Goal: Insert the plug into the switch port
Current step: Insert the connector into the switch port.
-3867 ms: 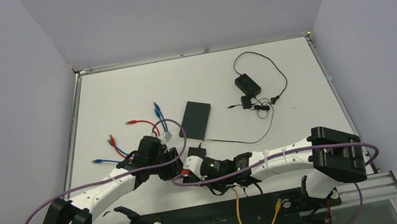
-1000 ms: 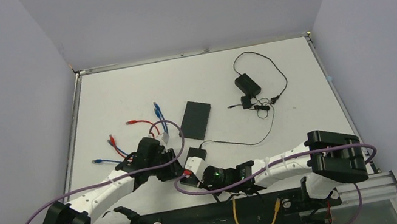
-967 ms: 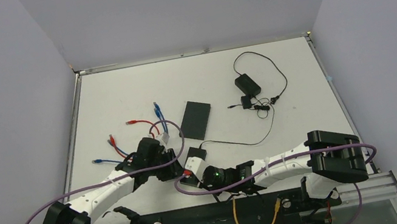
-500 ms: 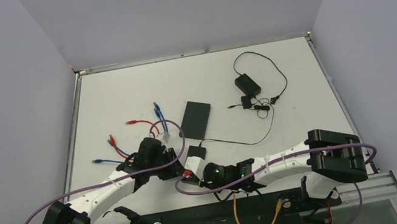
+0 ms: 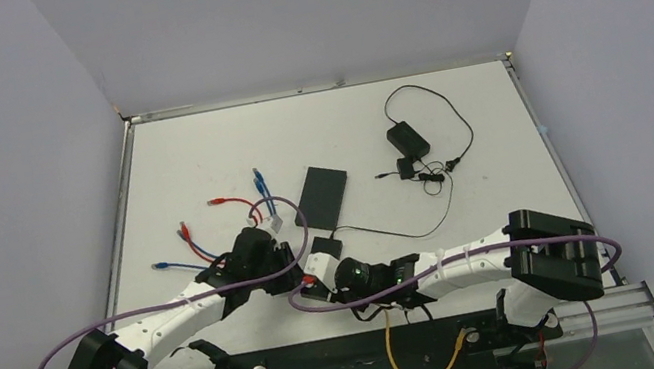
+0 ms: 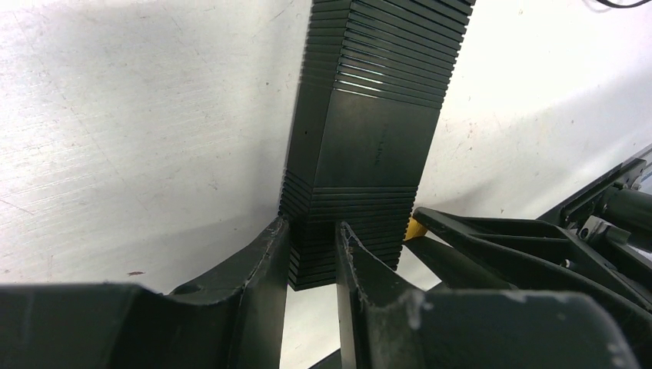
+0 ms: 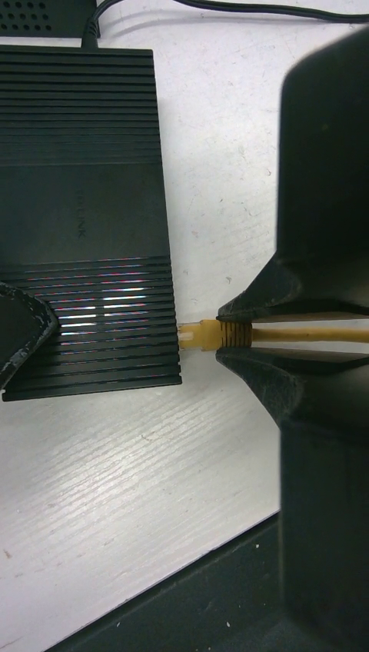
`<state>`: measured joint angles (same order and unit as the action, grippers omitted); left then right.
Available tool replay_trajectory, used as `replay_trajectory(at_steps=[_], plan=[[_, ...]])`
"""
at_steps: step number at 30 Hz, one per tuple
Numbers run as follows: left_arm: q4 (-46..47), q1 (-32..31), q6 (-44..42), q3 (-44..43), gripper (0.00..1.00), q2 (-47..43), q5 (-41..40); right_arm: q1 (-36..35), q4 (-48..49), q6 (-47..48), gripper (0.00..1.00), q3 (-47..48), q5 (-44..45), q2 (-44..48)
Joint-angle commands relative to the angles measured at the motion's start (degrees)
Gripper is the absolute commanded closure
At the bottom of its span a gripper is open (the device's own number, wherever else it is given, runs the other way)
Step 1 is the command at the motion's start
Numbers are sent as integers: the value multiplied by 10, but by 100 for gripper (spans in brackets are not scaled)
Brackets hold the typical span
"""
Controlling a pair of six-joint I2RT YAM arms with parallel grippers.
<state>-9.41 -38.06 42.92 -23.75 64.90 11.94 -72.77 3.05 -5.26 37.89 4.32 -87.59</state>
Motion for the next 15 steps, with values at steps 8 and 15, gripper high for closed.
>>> replay_trajectory(at_steps=[8, 15], plan=[[-8, -42, 29, -2, 77, -6, 70, 31, 139, 24, 100, 67, -22, 13], [-70, -39, 22, -35, 68, -22, 17, 30, 78, 16, 100, 43, -34, 18]])
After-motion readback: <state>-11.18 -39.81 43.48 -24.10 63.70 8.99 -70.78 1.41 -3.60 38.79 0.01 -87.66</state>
